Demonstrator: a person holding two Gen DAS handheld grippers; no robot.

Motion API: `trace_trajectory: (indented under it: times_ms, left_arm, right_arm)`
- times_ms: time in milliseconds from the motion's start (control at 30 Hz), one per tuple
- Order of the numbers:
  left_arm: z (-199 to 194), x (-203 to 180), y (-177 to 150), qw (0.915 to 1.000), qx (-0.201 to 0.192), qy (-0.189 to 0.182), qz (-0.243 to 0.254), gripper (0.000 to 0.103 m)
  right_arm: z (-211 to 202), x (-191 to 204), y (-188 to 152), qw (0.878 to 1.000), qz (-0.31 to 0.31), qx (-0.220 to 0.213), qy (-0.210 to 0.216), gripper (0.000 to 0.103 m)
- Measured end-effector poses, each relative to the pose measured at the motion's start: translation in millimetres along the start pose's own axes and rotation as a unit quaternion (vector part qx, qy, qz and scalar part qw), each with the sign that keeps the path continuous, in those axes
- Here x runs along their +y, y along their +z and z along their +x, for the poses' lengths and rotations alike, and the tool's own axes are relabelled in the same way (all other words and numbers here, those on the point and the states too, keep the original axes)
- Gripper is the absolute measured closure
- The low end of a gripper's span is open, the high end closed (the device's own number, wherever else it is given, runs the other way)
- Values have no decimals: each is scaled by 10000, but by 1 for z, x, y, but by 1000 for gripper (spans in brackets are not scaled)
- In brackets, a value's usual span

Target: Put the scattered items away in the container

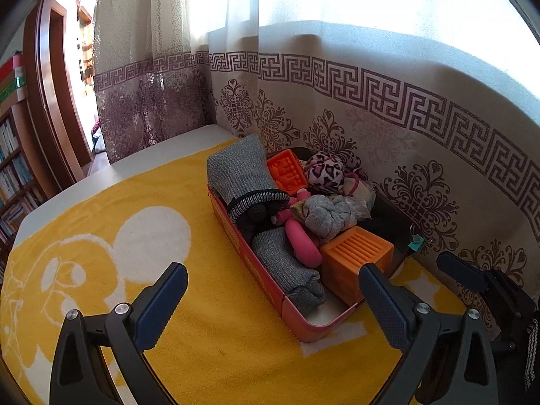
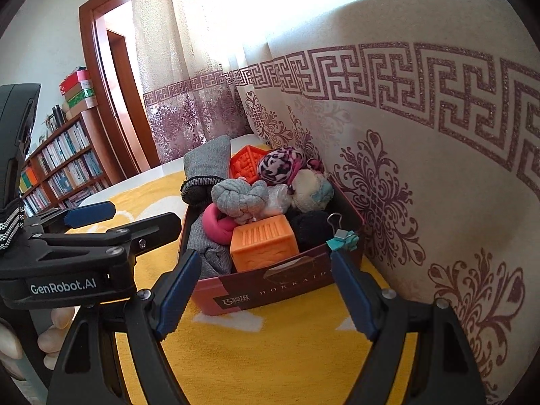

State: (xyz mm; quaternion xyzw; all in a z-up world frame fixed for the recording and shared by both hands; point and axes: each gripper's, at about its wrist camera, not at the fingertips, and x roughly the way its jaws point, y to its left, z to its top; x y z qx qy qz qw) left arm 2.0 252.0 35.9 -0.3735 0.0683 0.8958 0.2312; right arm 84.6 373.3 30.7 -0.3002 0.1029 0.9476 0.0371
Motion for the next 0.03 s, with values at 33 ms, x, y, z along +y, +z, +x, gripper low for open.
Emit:
trace_trajectory:
  times_ms: [33]
  left_arm:
    - [0, 3, -1, 10000, 30, -54, -8, 1]
  right_arm:
    - [0, 0, 0, 10000, -10, -7, -19, 21]
